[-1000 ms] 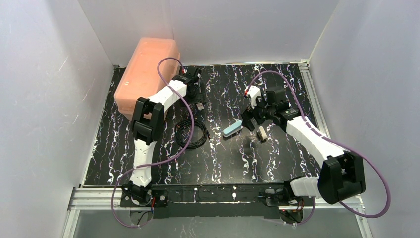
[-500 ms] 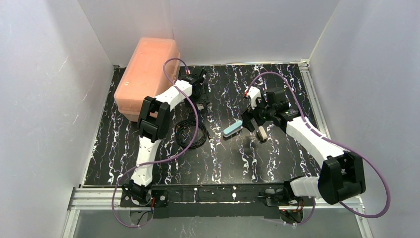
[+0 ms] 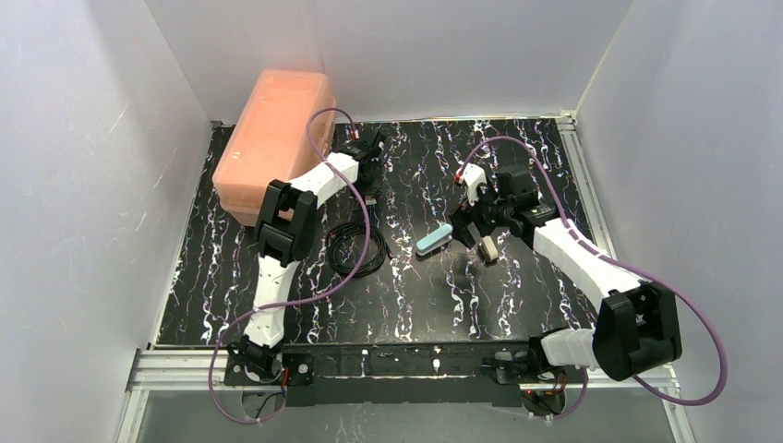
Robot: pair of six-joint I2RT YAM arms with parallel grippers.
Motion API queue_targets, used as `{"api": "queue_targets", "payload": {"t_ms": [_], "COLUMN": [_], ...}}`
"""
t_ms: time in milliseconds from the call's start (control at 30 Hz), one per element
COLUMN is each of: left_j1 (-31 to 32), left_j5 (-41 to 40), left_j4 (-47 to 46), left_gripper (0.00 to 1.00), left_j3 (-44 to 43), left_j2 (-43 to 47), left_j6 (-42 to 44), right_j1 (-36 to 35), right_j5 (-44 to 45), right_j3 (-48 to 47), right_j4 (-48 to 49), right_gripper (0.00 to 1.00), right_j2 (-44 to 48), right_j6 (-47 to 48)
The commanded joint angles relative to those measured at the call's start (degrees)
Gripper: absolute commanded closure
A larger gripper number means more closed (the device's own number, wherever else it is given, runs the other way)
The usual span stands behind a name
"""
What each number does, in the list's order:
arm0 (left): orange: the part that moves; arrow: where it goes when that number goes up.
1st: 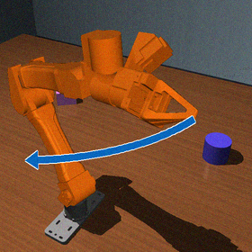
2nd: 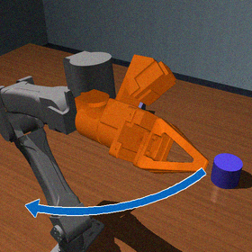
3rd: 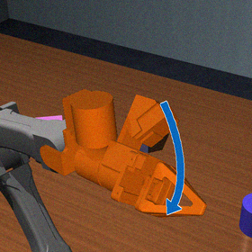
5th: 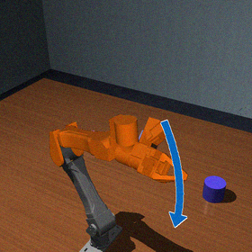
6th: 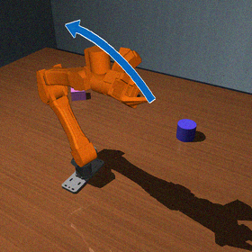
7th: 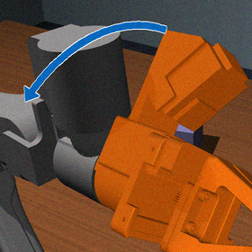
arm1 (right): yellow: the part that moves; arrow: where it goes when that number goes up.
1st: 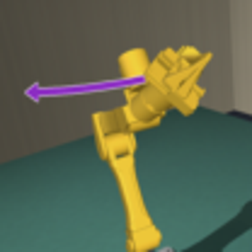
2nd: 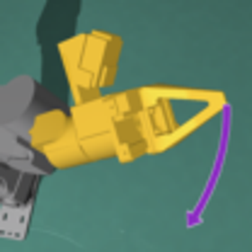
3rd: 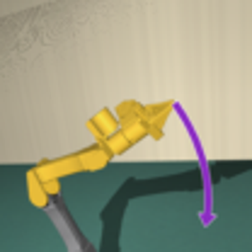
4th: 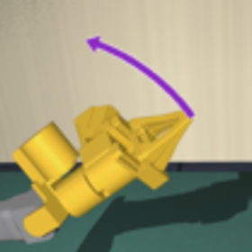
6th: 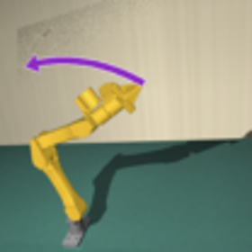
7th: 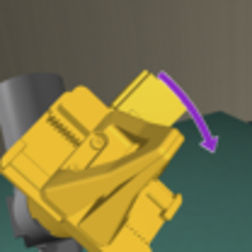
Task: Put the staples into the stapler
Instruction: Adjust the staple box at the center of the board.
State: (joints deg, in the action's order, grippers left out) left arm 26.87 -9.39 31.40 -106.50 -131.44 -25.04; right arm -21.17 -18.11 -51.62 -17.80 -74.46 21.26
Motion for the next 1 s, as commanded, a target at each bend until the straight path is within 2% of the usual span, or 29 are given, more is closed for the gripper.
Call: {"api": "queue_targets", "payload": {"t_ms": [0,100,200,367,500,567,967], "left_j1": [0.46,0.46,0.46,0.46,0.45,0.42,0.37], "left_j5": [6.22,13.19,17.22,20.96,21.03,20.49,12.41], "left_j4": [2.5,3.1,3.08,3.73,3.78,3.84,4.1], "left_gripper": [0.63,0.65,0.62,0.5,0.42,0.42,0.5], "left_j3": [4.14,6.56,9.85,12.76,12.5,12.01,7.35], "left_j2": [2.86,5.0,7.53,9.09,8.54,8.11,3.14], "left_j6": [10.8,19.05,26.7,34.94,35.51,35.43,31.03], "right_j1": [0.04,0.04,0.03,0.05,-0.01,0.07,0.31], "right_j5": [0.06,0.01,0.02,0.09,-0.1,-0.16,-0.27], "right_j3": [0.05,-0.04,-0.06,0.02,0.19,0.2,1.03], "right_j4": [1.61,1.34,1.34,1.24,1.08,0.9,1.23], "right_gripper": [0.01,0.01,0.01,0.01,0.01,0.01,0.01], "right_j2": [2.12,2.39,2.58,2.75,2.95,3.0,3.35], "right_j6": [0.54,0.54,0.55,0.54,0.45,0.45,0.45]}}
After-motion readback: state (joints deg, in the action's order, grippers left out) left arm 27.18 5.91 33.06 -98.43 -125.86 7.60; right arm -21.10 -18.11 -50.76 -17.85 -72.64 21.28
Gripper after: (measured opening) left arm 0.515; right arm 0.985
